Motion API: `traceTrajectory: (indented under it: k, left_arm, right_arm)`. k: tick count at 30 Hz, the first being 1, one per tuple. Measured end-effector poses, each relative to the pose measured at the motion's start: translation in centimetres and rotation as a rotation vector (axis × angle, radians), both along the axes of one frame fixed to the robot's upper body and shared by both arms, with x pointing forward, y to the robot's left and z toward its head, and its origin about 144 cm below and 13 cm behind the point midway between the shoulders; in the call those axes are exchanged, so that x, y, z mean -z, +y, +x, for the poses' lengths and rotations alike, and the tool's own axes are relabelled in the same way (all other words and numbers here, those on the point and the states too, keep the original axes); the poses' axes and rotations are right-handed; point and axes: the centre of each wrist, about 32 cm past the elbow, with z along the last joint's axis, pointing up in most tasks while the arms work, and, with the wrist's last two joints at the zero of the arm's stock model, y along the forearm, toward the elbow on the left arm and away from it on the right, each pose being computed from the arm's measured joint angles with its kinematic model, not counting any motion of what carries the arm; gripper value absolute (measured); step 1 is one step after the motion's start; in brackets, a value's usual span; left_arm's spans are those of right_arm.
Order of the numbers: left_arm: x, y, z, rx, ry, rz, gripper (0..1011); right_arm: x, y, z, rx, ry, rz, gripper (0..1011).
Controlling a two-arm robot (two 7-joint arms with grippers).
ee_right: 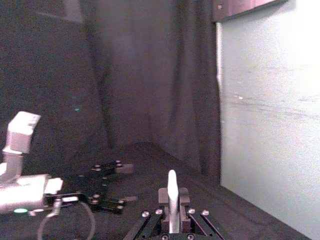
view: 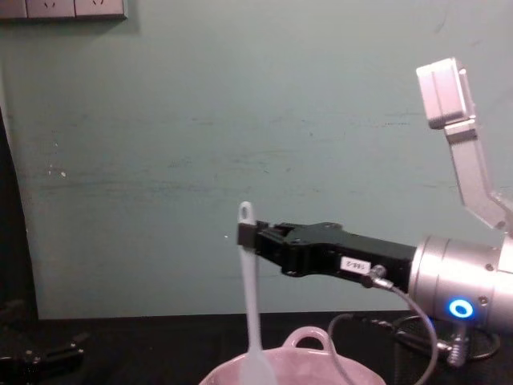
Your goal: Use the one hand to pick up the spoon and stir the clear water in the bowl.
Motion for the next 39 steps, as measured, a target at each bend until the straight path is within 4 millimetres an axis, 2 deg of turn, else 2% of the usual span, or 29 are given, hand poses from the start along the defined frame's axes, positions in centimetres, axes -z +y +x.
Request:
traceTrajectory:
  k: [6, 13, 19, 27, 39]
  left_arm:
    - [0.0, 0.0, 0.0, 0.000, 0.000, 0.000, 1011]
    - [0.0, 0.0, 0.0, 0.000, 0.000, 0.000, 1011]
    - [0.0, 0.0, 0.0, 0.000, 0.000, 0.000, 1011]
    - [0.0, 0.0, 0.0, 0.000, 0.000, 0.000, 1011]
    - [0.0, 0.0, 0.0, 0.000, 0.000, 0.000, 1011]
  right_arm:
    - [-0.2, -2.0, 0.2, 0.064, -0.008, -0.010, 123]
    - [-0.5, -4.4, -0.8, 0.121, -0.016, -0.021, 123]
    - [-0.6, -5.1, -1.7, 0.122, -0.013, -0.032, 123]
    - [-0.6, -4.6, -2.8, 0.090, -0.004, -0.043, 123]
    - [-0.6, -1.1, -3.2, -0.022, 0.001, -0.036, 123]
